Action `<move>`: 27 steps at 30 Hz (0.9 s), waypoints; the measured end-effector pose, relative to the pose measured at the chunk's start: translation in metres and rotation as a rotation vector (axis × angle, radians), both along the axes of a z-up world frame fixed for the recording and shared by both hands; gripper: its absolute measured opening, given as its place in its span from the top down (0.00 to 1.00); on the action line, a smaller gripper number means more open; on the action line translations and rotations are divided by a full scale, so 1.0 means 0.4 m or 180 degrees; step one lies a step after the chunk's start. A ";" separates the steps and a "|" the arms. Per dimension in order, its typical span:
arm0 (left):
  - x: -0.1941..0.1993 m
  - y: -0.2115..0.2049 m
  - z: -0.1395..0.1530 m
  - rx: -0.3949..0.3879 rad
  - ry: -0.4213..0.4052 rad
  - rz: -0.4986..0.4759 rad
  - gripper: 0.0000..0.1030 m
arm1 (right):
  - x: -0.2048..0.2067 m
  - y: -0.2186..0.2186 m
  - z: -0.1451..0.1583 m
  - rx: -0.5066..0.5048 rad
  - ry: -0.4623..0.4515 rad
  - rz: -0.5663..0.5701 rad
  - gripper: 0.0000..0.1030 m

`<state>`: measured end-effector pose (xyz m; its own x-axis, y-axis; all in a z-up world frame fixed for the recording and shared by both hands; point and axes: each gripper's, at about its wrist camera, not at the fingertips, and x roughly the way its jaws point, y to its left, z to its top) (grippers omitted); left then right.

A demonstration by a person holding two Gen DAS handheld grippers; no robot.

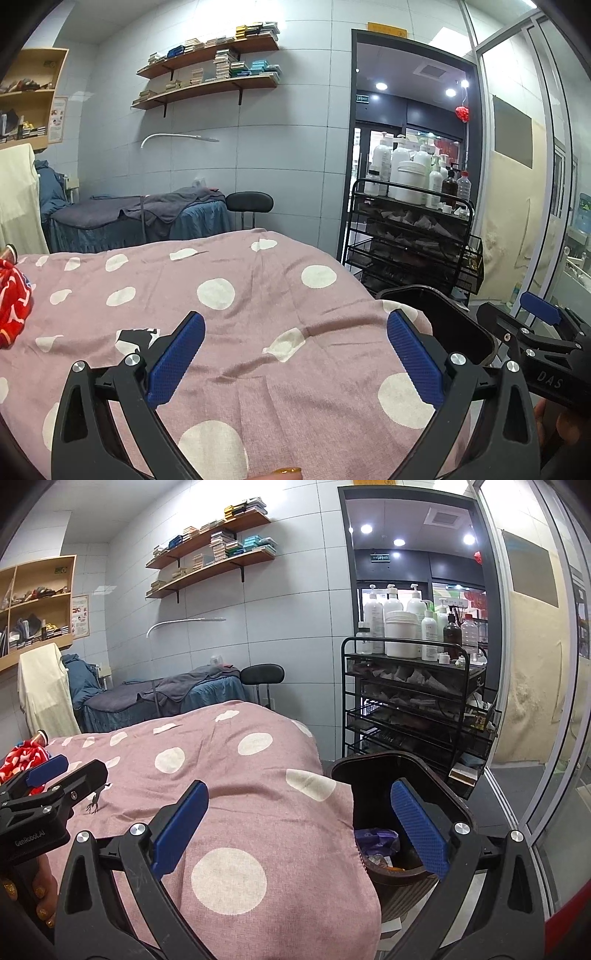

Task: Collect trash

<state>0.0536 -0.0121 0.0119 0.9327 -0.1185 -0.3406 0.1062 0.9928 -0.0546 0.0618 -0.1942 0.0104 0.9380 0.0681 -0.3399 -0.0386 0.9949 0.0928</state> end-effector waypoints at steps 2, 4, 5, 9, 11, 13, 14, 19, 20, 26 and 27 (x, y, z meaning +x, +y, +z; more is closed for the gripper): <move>0.000 0.000 0.000 0.0004 0.0003 -0.0006 0.05 | 0.002 0.000 -0.003 0.0001 0.0015 -0.0001 0.05; -0.001 0.000 0.001 0.0009 -0.0001 -0.0003 0.05 | 0.004 0.001 -0.004 -0.0002 0.0028 0.0003 0.05; -0.001 0.001 0.001 0.0002 0.0000 -0.0005 0.05 | 0.004 0.001 -0.004 -0.0003 0.0029 0.0004 0.05; 0.000 0.000 0.001 0.0001 0.0007 -0.0010 0.05 | 0.005 0.002 -0.004 -0.0005 0.0015 0.0000 0.05; -0.002 -0.001 0.002 0.0005 0.0010 -0.0010 0.05 | 0.005 0.001 -0.005 0.0002 0.0013 -0.0003 0.05; -0.002 -0.002 0.003 0.0003 0.0008 -0.0013 0.05 | 0.006 0.001 -0.005 0.0012 0.0015 -0.0004 0.05; -0.002 -0.002 0.002 0.0006 0.0011 -0.0014 0.05 | 0.006 0.001 -0.005 0.0020 0.0016 -0.0003 0.05; -0.003 -0.005 0.006 0.0003 0.0008 -0.0019 0.05 | 0.006 0.002 -0.003 0.0027 0.0014 -0.0001 0.05; -0.003 -0.005 0.006 0.0007 0.0007 -0.0015 0.05 | 0.007 0.002 -0.002 0.0029 0.0012 0.0003 0.05; -0.004 -0.007 0.007 0.0013 0.0004 -0.0015 0.05 | 0.007 0.006 -0.001 0.0028 0.0009 0.0016 0.05; -0.004 -0.006 0.007 0.0017 -0.0001 -0.0015 0.05 | 0.007 0.006 -0.001 0.0029 0.0007 0.0014 0.05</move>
<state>0.0519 -0.0146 0.0146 0.9322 -0.1209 -0.3411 0.1107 0.9926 -0.0493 0.0647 -0.1919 0.0099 0.9370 0.0753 -0.3412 -0.0428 0.9939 0.1020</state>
